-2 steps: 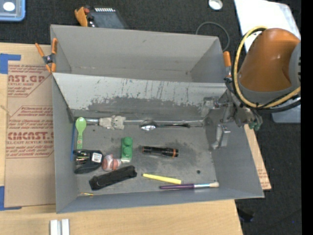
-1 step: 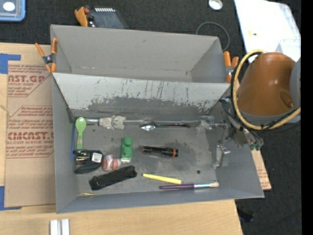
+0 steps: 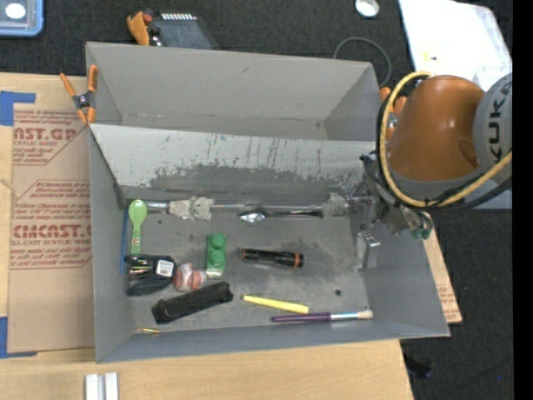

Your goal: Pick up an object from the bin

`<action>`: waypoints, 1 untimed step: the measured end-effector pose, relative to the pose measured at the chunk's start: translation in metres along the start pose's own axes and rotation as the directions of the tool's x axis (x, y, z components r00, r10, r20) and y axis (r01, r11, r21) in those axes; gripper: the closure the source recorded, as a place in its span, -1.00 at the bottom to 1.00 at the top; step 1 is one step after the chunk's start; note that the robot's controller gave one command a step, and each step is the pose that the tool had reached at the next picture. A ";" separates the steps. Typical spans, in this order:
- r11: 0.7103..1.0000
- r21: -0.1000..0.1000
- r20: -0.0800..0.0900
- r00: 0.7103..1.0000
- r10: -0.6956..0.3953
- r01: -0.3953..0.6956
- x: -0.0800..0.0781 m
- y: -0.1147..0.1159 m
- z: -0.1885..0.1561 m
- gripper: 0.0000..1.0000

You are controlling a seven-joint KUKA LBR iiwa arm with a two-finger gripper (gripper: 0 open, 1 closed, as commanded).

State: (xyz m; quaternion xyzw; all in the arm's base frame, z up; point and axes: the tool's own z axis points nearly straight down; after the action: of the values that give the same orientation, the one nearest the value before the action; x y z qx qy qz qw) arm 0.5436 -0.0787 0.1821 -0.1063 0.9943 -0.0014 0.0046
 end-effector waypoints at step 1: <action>0.992 -0.003 -0.004 0.992 -0.130 0.130 0.003 0.053 0.015 -1.00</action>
Offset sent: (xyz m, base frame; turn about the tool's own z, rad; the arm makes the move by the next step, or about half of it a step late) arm 0.0336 0.0362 -0.0697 -0.0404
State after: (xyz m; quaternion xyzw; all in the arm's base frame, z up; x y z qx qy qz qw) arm 0.5293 -0.0273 0.1673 -0.1708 0.9853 -0.0006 0.0025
